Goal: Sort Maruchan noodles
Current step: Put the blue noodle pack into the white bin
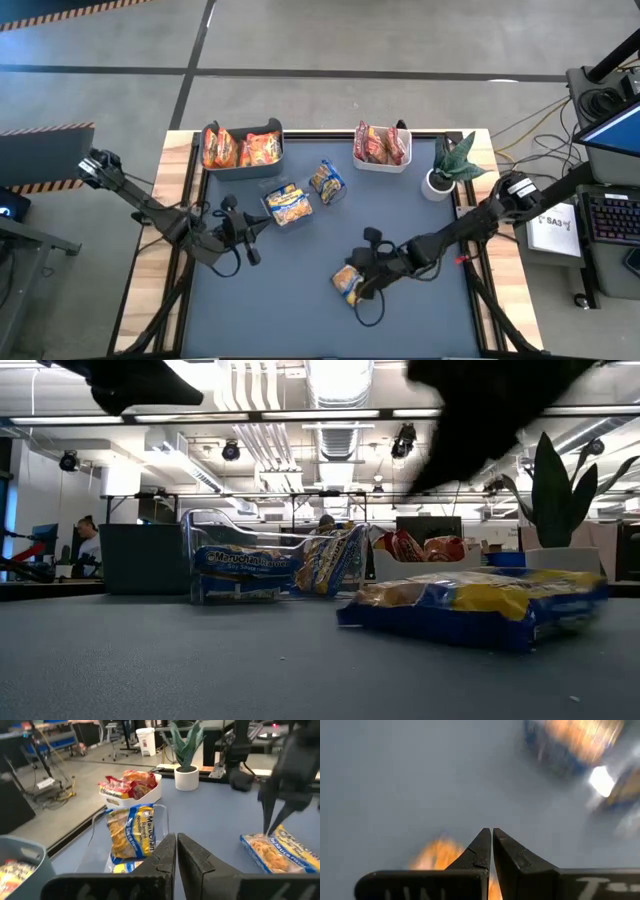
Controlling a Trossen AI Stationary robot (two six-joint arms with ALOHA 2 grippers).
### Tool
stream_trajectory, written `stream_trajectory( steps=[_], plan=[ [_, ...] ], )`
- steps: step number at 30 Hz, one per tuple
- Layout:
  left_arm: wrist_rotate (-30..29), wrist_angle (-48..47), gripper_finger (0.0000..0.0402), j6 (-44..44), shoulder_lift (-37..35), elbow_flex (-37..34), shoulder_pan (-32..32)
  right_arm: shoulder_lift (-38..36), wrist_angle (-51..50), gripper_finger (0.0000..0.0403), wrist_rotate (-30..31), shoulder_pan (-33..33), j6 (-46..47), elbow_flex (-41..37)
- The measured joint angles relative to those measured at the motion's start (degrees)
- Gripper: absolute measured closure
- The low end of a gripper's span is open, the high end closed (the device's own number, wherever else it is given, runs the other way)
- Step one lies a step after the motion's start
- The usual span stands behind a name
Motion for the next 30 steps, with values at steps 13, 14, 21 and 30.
stream_trajectory(
  steps=[13, 14, 21, 30],
  plan=[
    [6.12, 7.13, 0.0402, 5.08, 17.73, 9.65, -0.11, -6.32, -15.37, 0.0394, -14.98, -4.22, 8.99, 4.40],
    [6.08, 7.08, 0.0402, 5.27, 19.51, 10.81, -0.11, -7.14, -16.92, 0.0394, -15.11, -4.06, 11.30, 4.01],
    [6.90, 6.48, 0.0402, 5.39, 31.17, 17.75, -0.44, -9.43, -22.39, 0.0394, -20.46, -2.75, 26.77, -0.47],
    [13.63, 6.83, 0.0402, 6.70, 44.42, 26.26, -0.76, -9.61, -21.33, 0.0394, -23.41, 1.12, 39.49, -4.11]
  ],
)
